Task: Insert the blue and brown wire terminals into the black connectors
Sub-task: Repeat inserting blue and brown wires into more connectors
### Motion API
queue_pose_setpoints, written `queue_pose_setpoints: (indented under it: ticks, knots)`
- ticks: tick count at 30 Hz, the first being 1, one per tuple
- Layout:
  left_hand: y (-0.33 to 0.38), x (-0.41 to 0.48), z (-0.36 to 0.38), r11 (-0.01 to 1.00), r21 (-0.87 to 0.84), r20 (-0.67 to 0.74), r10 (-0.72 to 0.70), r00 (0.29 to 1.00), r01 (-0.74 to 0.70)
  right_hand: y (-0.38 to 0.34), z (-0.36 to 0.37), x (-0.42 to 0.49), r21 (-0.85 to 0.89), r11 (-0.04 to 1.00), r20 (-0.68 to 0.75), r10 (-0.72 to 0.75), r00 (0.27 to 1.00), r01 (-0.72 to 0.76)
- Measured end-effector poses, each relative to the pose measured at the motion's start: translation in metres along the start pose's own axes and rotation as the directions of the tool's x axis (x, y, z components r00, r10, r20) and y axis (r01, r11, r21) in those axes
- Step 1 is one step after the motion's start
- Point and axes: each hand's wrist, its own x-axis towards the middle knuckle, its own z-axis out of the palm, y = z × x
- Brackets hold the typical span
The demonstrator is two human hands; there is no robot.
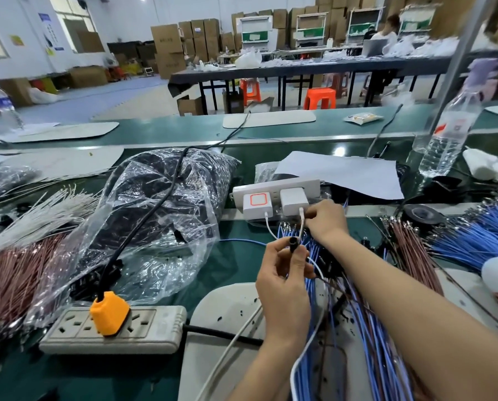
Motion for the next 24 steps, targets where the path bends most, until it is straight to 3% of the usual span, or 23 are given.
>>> queue_pose_setpoints:
  ticks: [5, 8, 13, 16, 20, 24]
  knots:
    - [0.001, -0.003, 0.0, 0.995, 0.084, 0.144, 0.039, 0.989, -0.052, 0.009, -0.048, -0.013, 0.177, 0.982, -0.111, -0.052, 0.992, 0.071]
    - [-0.002, -0.005, 0.001, 0.983, 0.154, 0.232, 0.064, 0.971, -0.101, 0.021, -0.08, -0.047, 0.427, 0.894, -0.119, -0.091, 0.989, 0.134]
    - [-0.006, -0.007, 0.005, 0.961, 0.197, 0.353, 0.114, 0.929, -0.193, 0.039, -0.093, -0.115, 0.838, 0.541, -0.002, -0.126, 0.992, 0.07]
    - [-0.008, -0.007, 0.006, 0.951, 0.218, 0.409, 0.114, 0.905, -0.218, 0.047, -0.087, -0.129, 0.953, 0.301, 0.077, -0.103, 0.992, -0.043]
    - [-0.009, -0.007, 0.005, 0.946, 0.241, 0.441, 0.093, 0.892, -0.218, 0.047, -0.086, -0.134, 0.956, 0.294, 0.046, -0.13, 0.99, -0.006]
    - [-0.009, -0.008, 0.005, 0.939, 0.259, 0.444, 0.093, 0.891, -0.227, 0.047, -0.087, -0.135, 0.895, 0.435, -0.034, -0.15, 0.988, 0.097]
